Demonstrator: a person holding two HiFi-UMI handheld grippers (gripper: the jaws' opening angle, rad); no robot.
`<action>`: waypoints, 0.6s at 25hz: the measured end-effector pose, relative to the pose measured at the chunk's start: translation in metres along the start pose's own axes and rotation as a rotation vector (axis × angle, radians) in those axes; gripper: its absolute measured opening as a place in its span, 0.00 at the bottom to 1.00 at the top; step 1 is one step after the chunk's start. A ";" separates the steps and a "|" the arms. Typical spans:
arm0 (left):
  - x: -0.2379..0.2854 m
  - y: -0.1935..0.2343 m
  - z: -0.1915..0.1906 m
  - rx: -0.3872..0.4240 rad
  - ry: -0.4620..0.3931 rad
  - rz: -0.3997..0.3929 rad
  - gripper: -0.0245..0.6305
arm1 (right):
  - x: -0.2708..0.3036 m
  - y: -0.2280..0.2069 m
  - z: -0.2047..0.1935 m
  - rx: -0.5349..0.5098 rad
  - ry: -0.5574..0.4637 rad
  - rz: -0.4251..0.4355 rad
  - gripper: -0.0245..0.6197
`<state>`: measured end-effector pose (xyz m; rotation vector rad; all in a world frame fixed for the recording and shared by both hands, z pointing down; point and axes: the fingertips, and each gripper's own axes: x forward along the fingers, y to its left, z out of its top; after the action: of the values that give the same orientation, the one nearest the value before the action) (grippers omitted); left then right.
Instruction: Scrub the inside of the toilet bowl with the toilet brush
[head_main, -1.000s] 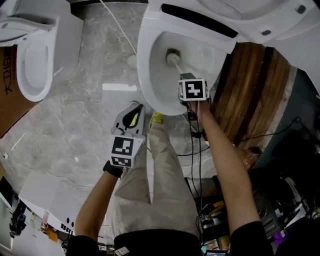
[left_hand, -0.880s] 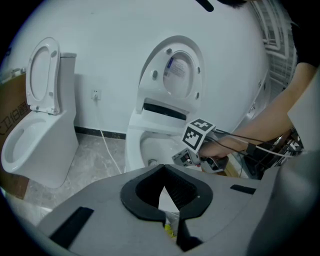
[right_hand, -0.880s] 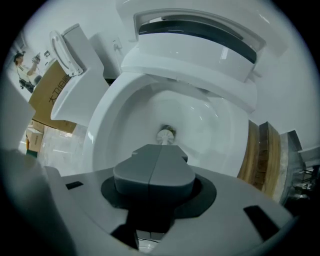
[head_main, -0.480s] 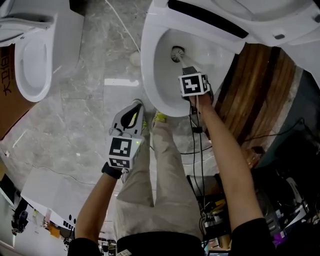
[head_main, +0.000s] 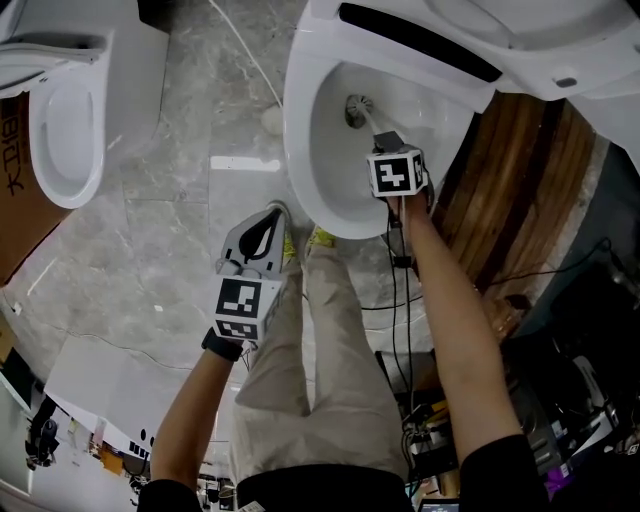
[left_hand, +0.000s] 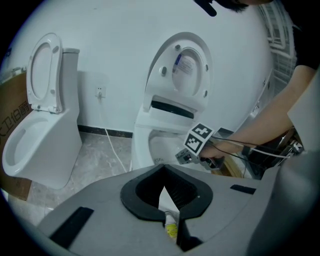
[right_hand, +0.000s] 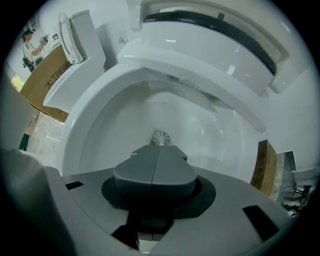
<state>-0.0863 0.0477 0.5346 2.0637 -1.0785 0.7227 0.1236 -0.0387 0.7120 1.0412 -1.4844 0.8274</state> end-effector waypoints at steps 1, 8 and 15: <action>0.001 -0.003 0.000 0.001 0.004 -0.004 0.06 | 0.007 -0.004 0.003 0.004 0.019 -0.006 0.28; -0.001 -0.012 0.004 0.007 -0.011 -0.012 0.06 | 0.009 -0.005 0.034 -0.112 0.119 0.020 0.28; -0.008 -0.029 0.006 0.003 -0.027 -0.025 0.06 | 0.003 0.011 0.003 -0.030 0.132 0.060 0.28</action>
<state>-0.0650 0.0586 0.5154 2.0913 -1.0651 0.6865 0.1120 -0.0380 0.7149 0.9063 -1.4169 0.8968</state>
